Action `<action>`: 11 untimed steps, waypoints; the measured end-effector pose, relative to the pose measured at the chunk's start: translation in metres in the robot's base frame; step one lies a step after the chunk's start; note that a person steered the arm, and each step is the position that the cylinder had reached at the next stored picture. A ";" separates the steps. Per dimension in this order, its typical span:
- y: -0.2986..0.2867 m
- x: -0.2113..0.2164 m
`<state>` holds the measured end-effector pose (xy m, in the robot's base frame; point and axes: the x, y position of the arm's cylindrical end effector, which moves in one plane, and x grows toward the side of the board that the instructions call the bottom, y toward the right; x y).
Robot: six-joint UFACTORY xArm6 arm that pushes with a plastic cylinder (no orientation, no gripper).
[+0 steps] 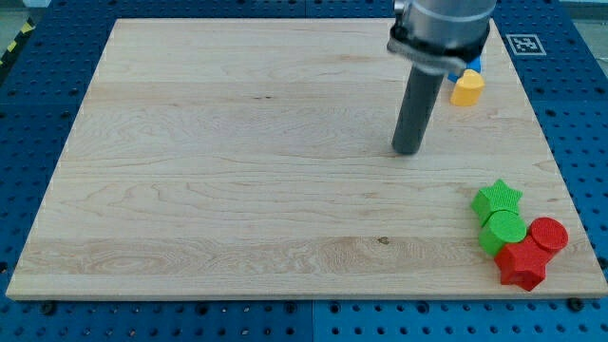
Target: Separate the red and green blocks
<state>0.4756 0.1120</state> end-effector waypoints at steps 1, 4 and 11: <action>-0.001 0.084; 0.064 0.143; 0.042 0.047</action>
